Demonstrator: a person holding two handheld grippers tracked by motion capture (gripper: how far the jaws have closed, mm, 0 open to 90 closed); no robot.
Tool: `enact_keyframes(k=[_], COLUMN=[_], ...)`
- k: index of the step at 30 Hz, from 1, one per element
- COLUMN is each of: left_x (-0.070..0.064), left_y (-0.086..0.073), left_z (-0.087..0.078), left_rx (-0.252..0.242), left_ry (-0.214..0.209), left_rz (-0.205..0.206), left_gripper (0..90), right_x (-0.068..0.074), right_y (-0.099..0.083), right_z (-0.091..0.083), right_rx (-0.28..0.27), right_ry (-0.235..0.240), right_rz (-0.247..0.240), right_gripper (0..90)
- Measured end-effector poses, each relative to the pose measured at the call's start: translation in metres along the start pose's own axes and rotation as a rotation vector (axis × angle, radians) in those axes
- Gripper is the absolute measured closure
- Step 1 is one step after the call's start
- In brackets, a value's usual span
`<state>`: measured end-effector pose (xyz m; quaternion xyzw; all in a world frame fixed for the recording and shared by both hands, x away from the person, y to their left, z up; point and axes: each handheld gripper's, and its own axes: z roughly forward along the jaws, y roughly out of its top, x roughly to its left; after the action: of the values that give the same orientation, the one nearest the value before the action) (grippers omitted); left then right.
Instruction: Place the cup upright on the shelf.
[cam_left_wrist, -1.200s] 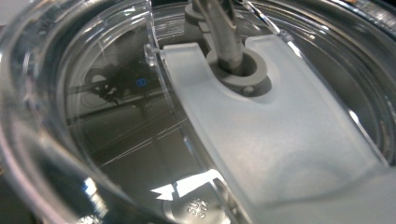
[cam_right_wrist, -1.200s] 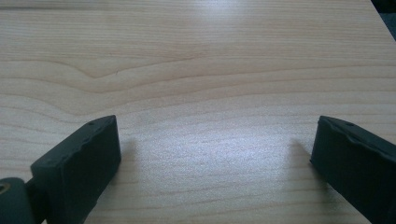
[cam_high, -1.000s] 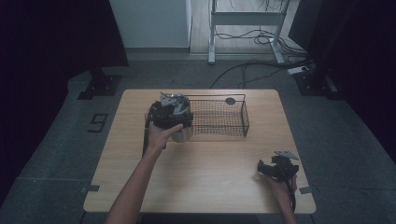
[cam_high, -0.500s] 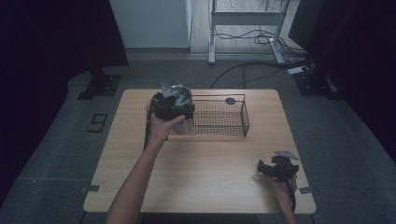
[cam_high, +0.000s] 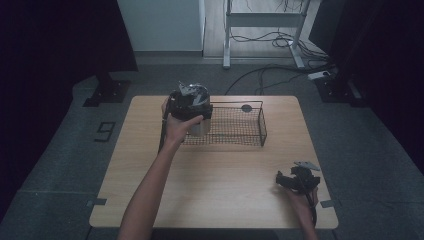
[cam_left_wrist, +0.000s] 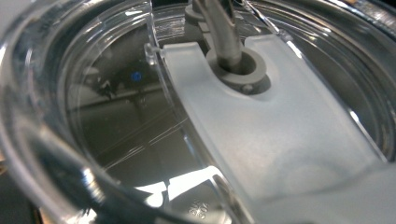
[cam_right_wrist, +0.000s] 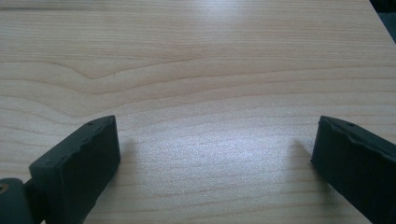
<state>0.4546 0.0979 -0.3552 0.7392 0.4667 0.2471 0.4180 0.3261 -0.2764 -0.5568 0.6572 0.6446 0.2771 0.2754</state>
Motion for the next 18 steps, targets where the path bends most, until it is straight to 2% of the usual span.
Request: enact_keyframes(k=[9,13,18], left_x=[0.002,0.002,0.005], left_y=[0.006,0.001,-0.005], left_z=[0.022,0.036,0.050], left_rx=[0.001,-0.004,0.001], left_ry=[0.022,0.064,0.066], left_rz=[-0.001,-0.011,-0.034], left_gripper=[3.5,3.6,3.6], right_x=[0.000,0.000,0.000], right_y=[0.000,0.000,0.000], right_z=[0.000,0.000,0.000], right_rx=[0.001,0.002,0.002], right_ry=[0.000,0.000,0.000], right_rz=[0.002,0.001,0.001], right_gripper=[0.8,0.8,0.8])
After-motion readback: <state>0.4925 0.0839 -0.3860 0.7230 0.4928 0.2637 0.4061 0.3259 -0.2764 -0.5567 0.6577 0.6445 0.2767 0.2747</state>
